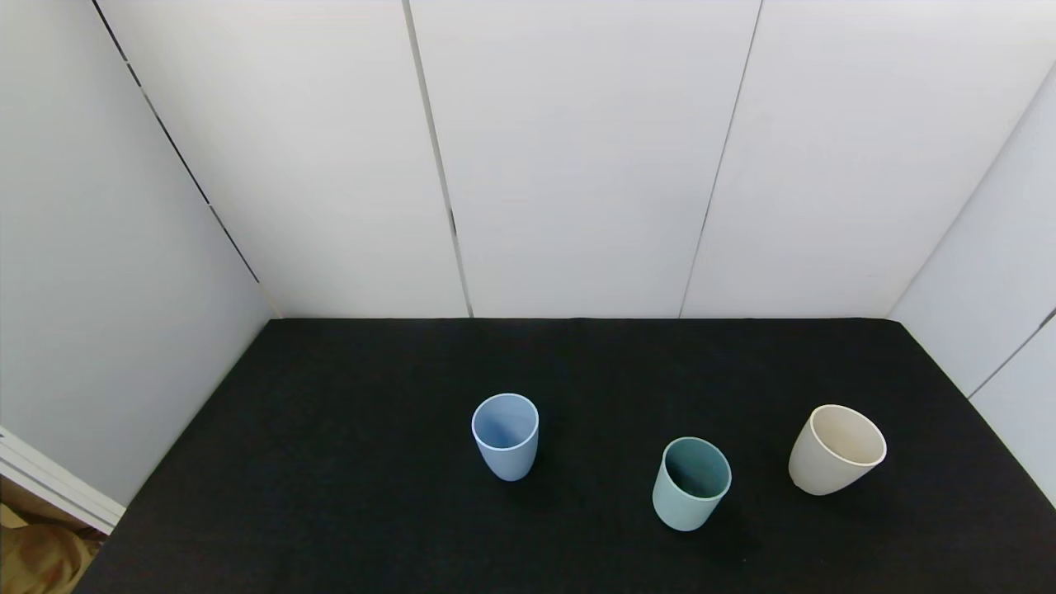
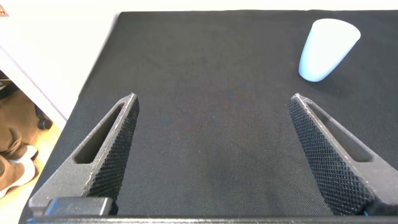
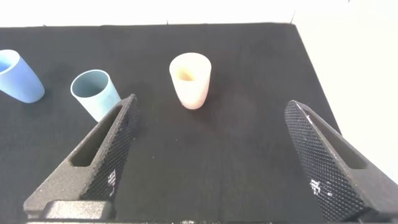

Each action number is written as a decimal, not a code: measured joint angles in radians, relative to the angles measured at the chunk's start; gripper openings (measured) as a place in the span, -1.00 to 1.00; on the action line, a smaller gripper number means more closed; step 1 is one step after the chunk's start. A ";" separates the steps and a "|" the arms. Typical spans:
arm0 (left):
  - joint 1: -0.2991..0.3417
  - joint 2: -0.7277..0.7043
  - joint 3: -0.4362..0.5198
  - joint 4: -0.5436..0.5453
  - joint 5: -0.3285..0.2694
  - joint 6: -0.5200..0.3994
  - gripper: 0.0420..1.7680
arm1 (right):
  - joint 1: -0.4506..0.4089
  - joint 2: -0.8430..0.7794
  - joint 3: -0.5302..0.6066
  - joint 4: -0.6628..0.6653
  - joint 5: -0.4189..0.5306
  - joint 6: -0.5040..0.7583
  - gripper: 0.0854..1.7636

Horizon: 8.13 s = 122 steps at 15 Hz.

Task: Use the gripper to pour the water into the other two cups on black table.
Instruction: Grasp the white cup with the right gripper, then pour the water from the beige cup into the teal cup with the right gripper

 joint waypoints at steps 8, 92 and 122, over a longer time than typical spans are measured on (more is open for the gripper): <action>0.000 0.000 0.000 0.000 0.000 0.000 0.94 | 0.000 0.000 0.000 0.000 0.000 0.000 0.94; 0.000 0.000 0.000 0.000 0.000 0.000 0.94 | 0.049 1.473 -0.060 -1.011 0.011 -0.023 0.40; 0.000 0.000 0.000 0.000 0.000 0.000 0.94 | 0.387 1.230 -0.376 -0.398 -0.201 -0.726 0.39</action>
